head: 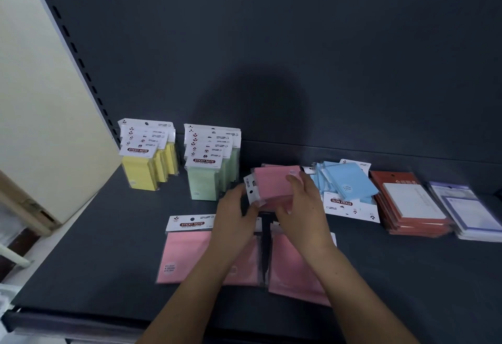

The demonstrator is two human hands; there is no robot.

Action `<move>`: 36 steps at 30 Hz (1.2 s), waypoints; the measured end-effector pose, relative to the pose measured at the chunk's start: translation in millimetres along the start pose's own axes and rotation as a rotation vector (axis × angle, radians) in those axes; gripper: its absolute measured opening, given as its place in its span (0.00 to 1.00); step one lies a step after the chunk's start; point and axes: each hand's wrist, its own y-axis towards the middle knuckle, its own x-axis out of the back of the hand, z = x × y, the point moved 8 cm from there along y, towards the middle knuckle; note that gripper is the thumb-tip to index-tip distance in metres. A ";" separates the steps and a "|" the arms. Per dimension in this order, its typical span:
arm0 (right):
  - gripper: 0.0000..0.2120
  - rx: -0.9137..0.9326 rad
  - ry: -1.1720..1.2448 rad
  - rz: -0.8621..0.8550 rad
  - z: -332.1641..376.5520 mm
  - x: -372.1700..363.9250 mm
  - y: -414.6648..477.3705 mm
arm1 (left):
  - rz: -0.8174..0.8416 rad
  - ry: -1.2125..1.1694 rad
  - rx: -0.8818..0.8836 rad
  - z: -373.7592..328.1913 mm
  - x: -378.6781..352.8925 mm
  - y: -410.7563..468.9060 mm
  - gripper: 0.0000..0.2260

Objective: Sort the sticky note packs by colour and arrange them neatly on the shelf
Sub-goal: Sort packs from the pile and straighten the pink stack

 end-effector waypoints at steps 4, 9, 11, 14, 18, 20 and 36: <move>0.28 -0.102 0.123 0.065 -8.9 -11.2 10.2 | 0.069 -0.212 0.231 15.0 -18.8 19.5 0.06; 0.22 -0.037 0.179 0.060 -4.5 -12.8 9.1 | -0.087 -0.347 0.272 18.2 -21.4 24.5 0.04; 0.19 0.038 0.194 0.053 0.4 -12.1 5.3 | -0.136 -0.398 0.270 15.8 -20.5 24.1 0.05; 0.20 0.136 0.151 -0.025 6.5 -0.8 1.8 | -0.173 -0.494 0.199 0.5 -13.2 21.0 0.07; 0.28 0.276 0.096 -0.184 20.8 27.7 0.4 | -0.039 -0.637 0.092 -30.9 -7.3 12.1 0.06; 0.31 0.352 0.077 -0.131 31.2 36.6 -2.2 | 0.040 -0.635 0.022 -42.9 -4.5 7.0 0.05; 0.08 -0.206 1.071 -0.109 -21.0 56.4 -47.0 | 0.616 -0.822 0.574 -12.5 -38.8 -54.8 0.17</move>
